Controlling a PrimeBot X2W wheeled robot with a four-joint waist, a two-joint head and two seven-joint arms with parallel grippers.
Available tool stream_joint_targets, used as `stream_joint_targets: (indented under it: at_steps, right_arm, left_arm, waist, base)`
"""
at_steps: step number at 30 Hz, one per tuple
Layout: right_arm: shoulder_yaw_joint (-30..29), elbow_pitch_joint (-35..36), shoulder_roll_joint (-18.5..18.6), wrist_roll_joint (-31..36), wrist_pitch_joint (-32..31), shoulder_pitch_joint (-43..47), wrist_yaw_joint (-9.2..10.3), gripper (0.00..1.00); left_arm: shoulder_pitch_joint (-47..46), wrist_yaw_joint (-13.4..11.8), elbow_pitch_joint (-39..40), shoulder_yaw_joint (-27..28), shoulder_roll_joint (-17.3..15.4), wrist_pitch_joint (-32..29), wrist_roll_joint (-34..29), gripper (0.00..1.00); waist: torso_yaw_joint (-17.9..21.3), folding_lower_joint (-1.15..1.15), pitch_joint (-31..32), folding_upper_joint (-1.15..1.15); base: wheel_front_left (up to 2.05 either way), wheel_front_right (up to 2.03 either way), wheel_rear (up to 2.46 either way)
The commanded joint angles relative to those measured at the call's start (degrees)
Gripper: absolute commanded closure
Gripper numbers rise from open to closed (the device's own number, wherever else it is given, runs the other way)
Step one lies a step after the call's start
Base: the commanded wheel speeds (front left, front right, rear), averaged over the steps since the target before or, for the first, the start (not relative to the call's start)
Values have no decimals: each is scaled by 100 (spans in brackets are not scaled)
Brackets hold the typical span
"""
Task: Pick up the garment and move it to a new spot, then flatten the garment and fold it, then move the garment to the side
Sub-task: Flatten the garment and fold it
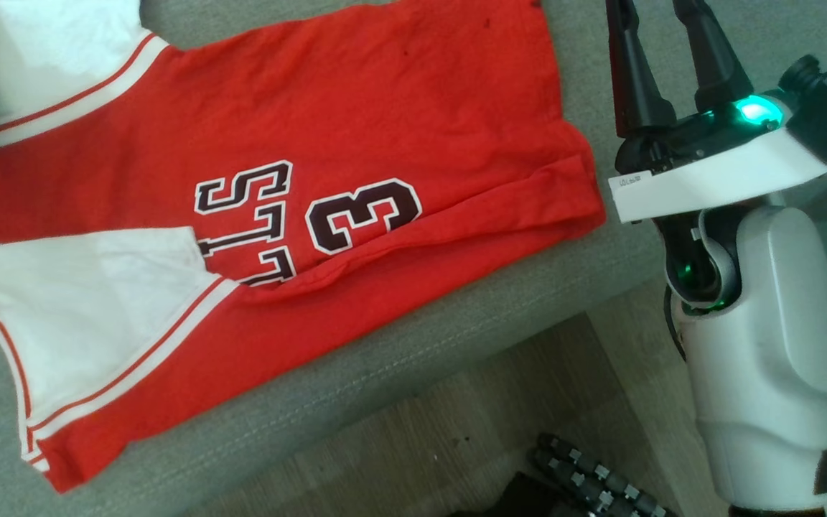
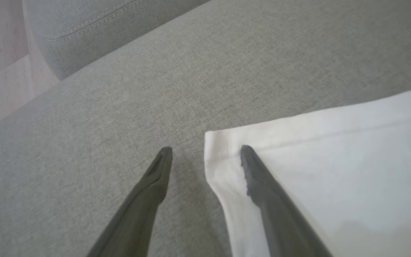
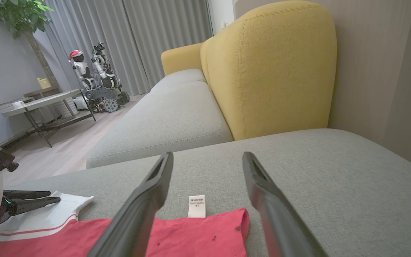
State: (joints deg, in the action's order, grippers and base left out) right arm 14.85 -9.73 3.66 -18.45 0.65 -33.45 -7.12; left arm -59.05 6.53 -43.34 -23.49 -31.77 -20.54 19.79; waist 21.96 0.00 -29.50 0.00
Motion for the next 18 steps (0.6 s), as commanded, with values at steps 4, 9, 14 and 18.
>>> stream_joint_targets:
  at_steps: [4, 9, 14, 18]
  right_arm:
    - [92, 172, -78, -41, 50, -110, -36, 0]
    - [95, 128, -78, -42, 38, -120, -36, 0]
    - [-139, -56, -66, -316, -189, -235, -36, 0]
    - [-311, -452, 198, -199, -660, -562, -36, 0]
  left_arm:
    - [-348, -1, -30, 109, -293, 27, 17, 0]
    - [-401, 67, -128, 44, -131, 5, 347, 100]
    - [-471, 83, 62, -26, -17, 597, 436, 100]
    - [-406, 51, 211, -16, 164, 1318, 440, 100]
  waist:
    - [19, 0, -49, 0]
    - [-22, 0, -56, 0]
    - [-289, 0, 31, 0]
    - [-625, 0, 114, 0]
  base:
    - [0, 0, 0]
    - [0, 0, 0]
    - [0, 0, 0]
    - [0, 0, 0]
